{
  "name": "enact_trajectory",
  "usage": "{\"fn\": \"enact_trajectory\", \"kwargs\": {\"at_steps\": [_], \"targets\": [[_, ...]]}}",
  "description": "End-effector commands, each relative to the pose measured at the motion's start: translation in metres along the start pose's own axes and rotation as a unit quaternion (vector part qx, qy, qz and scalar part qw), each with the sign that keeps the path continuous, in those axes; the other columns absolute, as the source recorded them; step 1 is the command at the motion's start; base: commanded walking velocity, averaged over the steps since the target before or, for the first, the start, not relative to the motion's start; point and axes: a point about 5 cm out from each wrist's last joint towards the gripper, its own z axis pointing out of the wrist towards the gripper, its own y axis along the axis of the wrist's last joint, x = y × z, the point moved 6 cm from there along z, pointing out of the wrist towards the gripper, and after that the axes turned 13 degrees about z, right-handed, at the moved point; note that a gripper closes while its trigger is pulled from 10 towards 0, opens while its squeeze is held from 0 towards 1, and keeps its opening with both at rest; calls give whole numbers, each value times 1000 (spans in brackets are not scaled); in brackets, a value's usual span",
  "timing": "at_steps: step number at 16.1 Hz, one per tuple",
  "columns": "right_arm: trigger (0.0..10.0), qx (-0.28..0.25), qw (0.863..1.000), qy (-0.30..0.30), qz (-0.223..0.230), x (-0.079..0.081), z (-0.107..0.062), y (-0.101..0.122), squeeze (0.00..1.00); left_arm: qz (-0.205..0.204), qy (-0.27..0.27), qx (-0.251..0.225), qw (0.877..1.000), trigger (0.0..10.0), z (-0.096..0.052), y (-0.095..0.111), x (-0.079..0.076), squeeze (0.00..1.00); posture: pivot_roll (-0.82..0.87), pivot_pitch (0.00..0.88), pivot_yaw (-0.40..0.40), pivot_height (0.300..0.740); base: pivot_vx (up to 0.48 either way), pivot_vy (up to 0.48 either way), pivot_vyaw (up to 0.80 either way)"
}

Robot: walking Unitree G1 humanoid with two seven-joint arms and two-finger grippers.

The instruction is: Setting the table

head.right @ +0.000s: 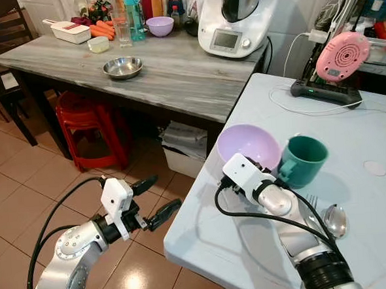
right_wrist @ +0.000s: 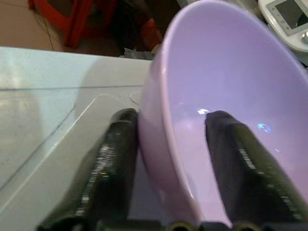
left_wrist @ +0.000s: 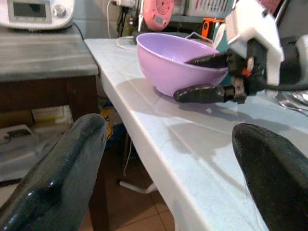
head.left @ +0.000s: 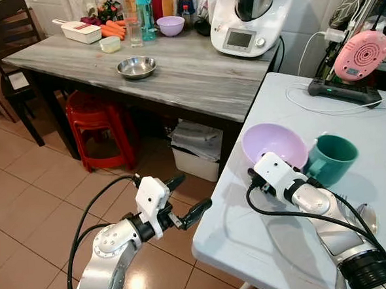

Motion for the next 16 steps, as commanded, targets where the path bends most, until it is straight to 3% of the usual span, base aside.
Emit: {"fn": "enact_trajectory", "kwargs": {"at_steps": [1,6,16], "targets": [[0,10,1000,3,-7,-2,-2,-6,0,7,-16,0,1000,10000,0,2,-4,0,-21,0,6,740,0,0,0],[0,8,1000,10,-11,0,-1,-6,0,12,-13,4,1000,10000,0,2,2,0,-21,0,6,740,0,0,0],[0,-18,1000,17,-11,4,-3,1,0,20,-21,8,1000,10000,0,1,0,0,-13,0,8,740,0,0,0]]}}
